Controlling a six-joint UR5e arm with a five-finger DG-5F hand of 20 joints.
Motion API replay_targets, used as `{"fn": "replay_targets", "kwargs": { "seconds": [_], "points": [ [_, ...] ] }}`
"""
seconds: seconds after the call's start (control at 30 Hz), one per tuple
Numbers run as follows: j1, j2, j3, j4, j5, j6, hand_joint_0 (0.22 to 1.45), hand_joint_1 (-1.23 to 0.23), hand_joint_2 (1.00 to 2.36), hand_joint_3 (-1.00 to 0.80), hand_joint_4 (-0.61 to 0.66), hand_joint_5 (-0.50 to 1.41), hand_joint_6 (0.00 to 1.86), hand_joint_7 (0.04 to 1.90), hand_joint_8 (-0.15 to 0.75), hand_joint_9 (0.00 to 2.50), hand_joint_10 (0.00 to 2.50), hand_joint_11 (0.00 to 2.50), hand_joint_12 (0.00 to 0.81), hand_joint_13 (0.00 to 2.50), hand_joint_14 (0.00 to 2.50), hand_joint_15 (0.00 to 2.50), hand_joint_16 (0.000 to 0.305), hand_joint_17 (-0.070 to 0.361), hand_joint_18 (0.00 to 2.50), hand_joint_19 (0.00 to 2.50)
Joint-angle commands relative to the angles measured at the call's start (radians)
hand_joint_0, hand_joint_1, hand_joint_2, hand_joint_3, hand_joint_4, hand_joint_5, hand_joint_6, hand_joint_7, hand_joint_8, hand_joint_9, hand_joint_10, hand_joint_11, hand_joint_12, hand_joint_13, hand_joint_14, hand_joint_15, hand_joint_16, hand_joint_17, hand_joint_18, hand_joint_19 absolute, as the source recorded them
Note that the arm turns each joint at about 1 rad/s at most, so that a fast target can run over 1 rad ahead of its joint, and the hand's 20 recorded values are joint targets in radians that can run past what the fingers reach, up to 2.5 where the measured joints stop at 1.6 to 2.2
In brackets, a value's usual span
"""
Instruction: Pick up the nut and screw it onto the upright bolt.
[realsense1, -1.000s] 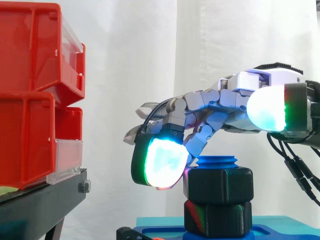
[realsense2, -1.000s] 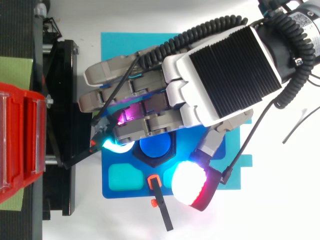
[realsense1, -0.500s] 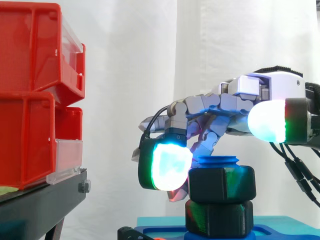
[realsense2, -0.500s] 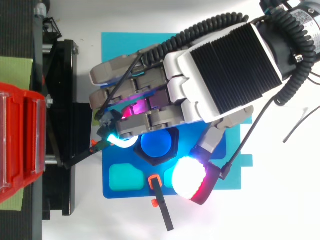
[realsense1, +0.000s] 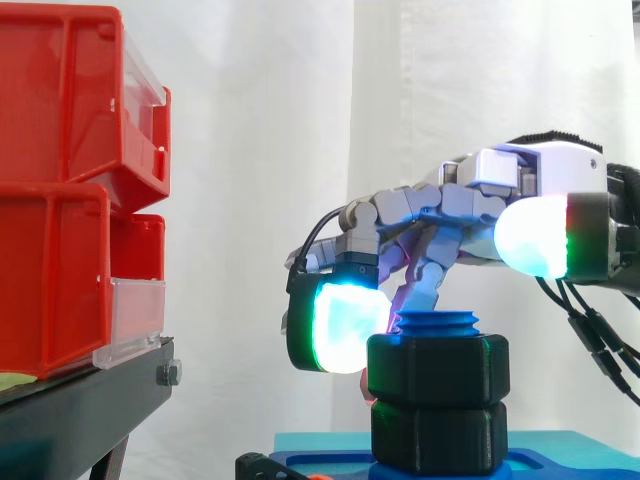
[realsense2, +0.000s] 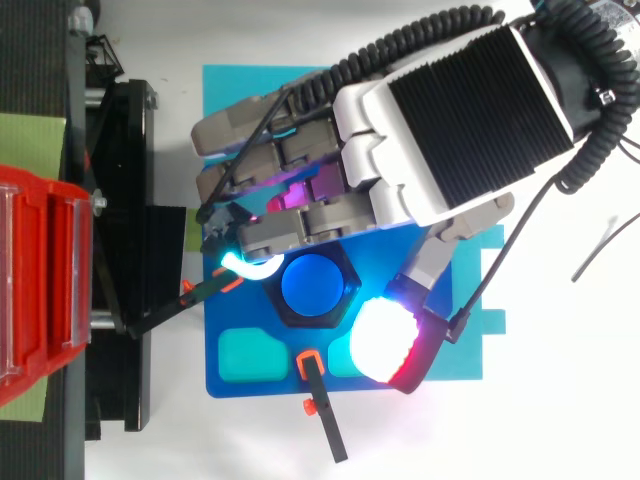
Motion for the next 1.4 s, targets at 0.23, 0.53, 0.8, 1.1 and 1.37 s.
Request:
{"fn": "replay_targets", "kwargs": {
  "seconds": [0.23, 0.53, 0.8, 1.1, 1.37],
  "points": [
    [-0.013, 0.0, 0.008, -0.024, -0.006, -0.007, 0.52, -0.11, 1.0, -0.5, 0.12, 0.06, 0.64, 1.18, 0.264, 1.27, 0.0, 0.0, 0.21, 0.74, 0.0, 0.0, 0.021, 0.047, 0.42, 0.0],
    [-0.031, 0.0, 0.008, -0.026, -0.027, -0.012, 0.52, -0.1, 1.0, -0.5, 0.12, 0.06, 0.65, 1.15, 0.255, 1.34, 0.0, 0.0, 0.201, 0.79, 0.0, 0.0, 0.019, 0.043, 0.48, 0.01],
    [-0.04, 0.0, 0.01, -0.066, -0.035, -0.041, 0.52, -0.11, 1.0, -0.5, 0.12, 0.06, 0.66, 1.14, 0.25, 1.44, 0.0, 0.0, 0.192, 0.87, 0.0, 0.0, 0.017, 0.039, 0.57, 0.07],
    [-0.051, 0.002, 0.01, -0.076, -0.038, -0.041, 0.52, -0.11, 1.0, -0.5, 0.12, 0.06, 0.66, 1.14, 0.247, 1.49, 0.0, 0.03, 0.189, 0.9, 0.0, 0.0, 0.017, 0.039, 0.61, 0.1],
    [-0.065, 0.002, 0.033, -0.076, -0.047, -0.038, 0.51, -0.08, 1.0, -0.5, 0.16, 0.05, 0.54, 1.32, 0.236, 1.32, 0.0, 0.02, 0.235, 0.71, 0.0, 0.0, 0.028, 0.062, 0.42, 0.12]
  ]
}}
